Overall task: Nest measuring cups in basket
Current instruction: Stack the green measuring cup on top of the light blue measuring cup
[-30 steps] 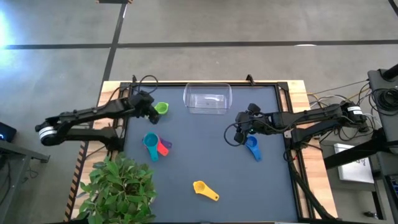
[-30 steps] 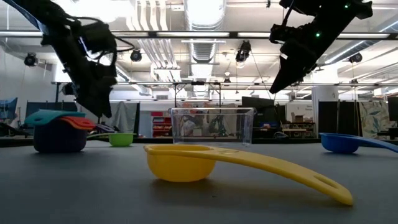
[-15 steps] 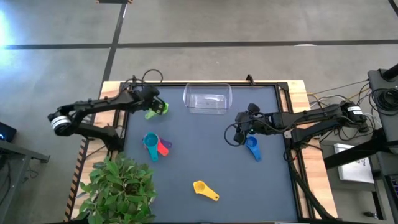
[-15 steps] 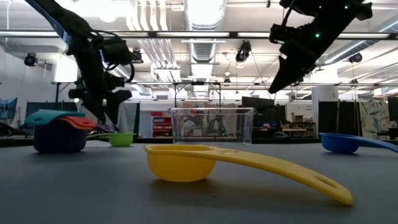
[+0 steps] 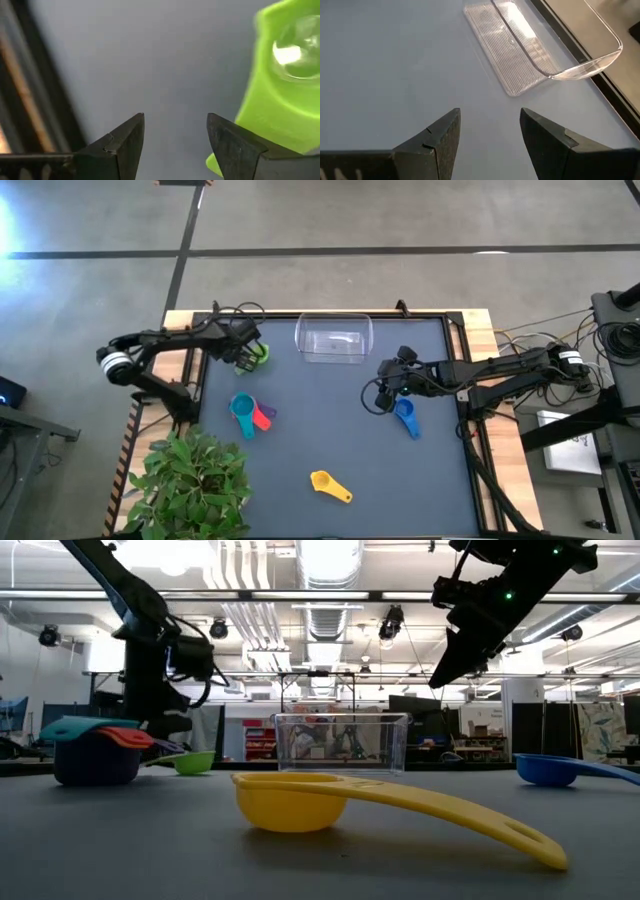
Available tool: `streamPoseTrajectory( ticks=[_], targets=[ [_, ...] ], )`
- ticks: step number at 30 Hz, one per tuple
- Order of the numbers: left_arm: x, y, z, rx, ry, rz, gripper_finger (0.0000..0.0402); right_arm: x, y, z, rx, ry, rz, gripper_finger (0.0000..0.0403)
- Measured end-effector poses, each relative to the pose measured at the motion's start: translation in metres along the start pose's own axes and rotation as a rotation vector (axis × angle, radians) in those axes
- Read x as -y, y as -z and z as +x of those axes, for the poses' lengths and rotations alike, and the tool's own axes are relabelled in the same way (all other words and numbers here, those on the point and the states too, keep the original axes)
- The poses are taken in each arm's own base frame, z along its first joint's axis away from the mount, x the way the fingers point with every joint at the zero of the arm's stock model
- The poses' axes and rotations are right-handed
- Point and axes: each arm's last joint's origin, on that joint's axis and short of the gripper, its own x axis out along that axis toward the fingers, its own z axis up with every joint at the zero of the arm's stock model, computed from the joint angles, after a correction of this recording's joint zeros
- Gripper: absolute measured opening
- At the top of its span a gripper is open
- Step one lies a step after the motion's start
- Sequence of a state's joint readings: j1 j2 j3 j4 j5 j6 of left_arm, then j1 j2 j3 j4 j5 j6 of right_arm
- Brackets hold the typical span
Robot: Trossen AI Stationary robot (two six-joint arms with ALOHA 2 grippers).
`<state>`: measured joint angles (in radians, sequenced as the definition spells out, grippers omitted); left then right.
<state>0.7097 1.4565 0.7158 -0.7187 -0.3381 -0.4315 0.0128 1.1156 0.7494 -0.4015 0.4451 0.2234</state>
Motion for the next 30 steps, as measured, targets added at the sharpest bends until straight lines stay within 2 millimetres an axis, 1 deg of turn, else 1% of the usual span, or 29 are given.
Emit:
streamPoseTrajectory(
  ticks=[3,7,11,15,18,22,25,30],
  targets=[
    [0.004,-0.001,0.002,-0.040,0.069,0.004,0.0198,0.000,0.000,0.000,0.000,0.000,0.000,0.0194],
    [0.010,-0.004,-0.004,-0.041,0.180,0.008,0.0198,0.000,0.000,0.000,0.000,0.000,0.000,0.0194],
    [0.017,-0.010,-0.020,0.011,0.298,0.045,0.0198,0.000,-0.001,0.000,0.007,-0.002,-0.001,0.0194],
    [0.021,-0.017,-0.044,0.097,0.367,0.090,0.0198,-0.001,-0.002,0.000,0.022,-0.005,-0.004,0.0194],
    [0.019,-0.024,-0.063,0.198,0.350,0.126,0.0198,-0.001,-0.002,0.000,0.022,-0.005,-0.005,0.0194],
    [0.016,-0.033,-0.074,0.298,0.240,0.152,0.0198,-0.001,-0.002,0.000,0.023,-0.005,-0.005,0.0194],
    [0.017,-0.038,-0.071,0.303,0.214,0.181,0.0195,-0.001,-0.002,0.000,0.023,-0.006,-0.004,0.0194],
    [0.018,-0.044,-0.050,0.231,0.174,0.220,0.0189,-0.001,-0.002,0.000,0.021,-0.013,-0.003,0.0194]
  ],
)
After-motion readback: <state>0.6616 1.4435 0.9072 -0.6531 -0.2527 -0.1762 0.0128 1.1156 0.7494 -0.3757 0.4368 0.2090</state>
